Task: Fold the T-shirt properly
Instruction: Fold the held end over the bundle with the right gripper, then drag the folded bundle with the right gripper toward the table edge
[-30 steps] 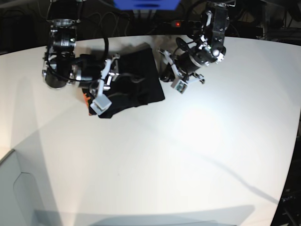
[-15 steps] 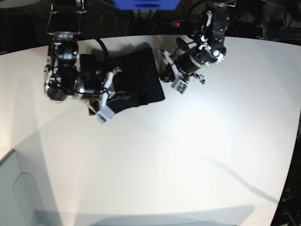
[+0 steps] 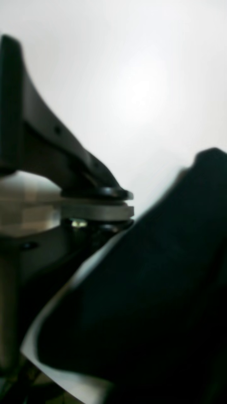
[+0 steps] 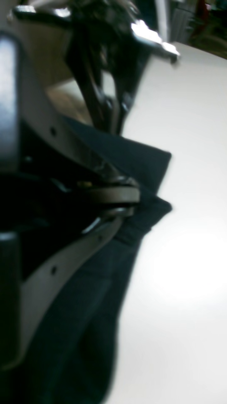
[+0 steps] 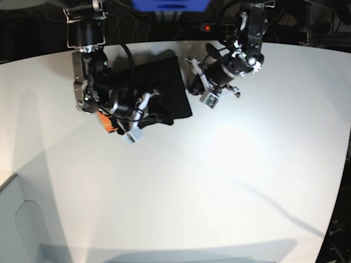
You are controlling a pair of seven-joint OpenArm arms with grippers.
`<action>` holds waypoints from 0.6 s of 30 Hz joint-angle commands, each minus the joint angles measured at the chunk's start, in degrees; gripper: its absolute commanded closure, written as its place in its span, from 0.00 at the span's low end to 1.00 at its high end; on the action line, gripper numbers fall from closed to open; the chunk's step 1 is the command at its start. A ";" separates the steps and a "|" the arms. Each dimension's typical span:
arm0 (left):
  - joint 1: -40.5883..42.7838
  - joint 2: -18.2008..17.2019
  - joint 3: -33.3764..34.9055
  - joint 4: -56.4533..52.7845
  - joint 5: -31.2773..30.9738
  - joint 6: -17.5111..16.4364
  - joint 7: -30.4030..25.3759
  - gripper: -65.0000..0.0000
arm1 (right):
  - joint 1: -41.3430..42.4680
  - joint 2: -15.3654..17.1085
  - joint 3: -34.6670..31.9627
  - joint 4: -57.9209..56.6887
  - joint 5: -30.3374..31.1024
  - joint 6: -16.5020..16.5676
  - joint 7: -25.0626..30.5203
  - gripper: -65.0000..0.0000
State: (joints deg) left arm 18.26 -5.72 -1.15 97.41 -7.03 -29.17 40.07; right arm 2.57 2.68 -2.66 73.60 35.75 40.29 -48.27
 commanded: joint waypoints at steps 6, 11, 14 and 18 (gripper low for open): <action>-0.37 0.31 -6.54 4.35 -0.40 0.20 -0.73 0.95 | -0.68 0.18 1.64 -4.90 -10.38 -0.29 6.21 1.00; -0.37 0.31 -8.57 4.97 -0.40 0.20 -0.73 0.95 | -0.77 0.27 8.41 -4.90 -12.85 -4.03 7.26 1.00; -0.37 0.31 -9.01 4.79 -0.40 0.20 -0.73 0.95 | -0.77 1.76 12.72 -4.81 -12.49 -4.03 7.26 1.00; -0.28 0.31 -9.01 4.53 -0.40 0.20 -0.73 0.95 | -0.77 2.73 19.67 -4.99 -12.76 -4.12 7.26 1.00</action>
State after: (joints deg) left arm 18.24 -5.19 -10.04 101.25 -6.72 -28.73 40.45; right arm 2.52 4.14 16.53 69.41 27.40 40.01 -37.41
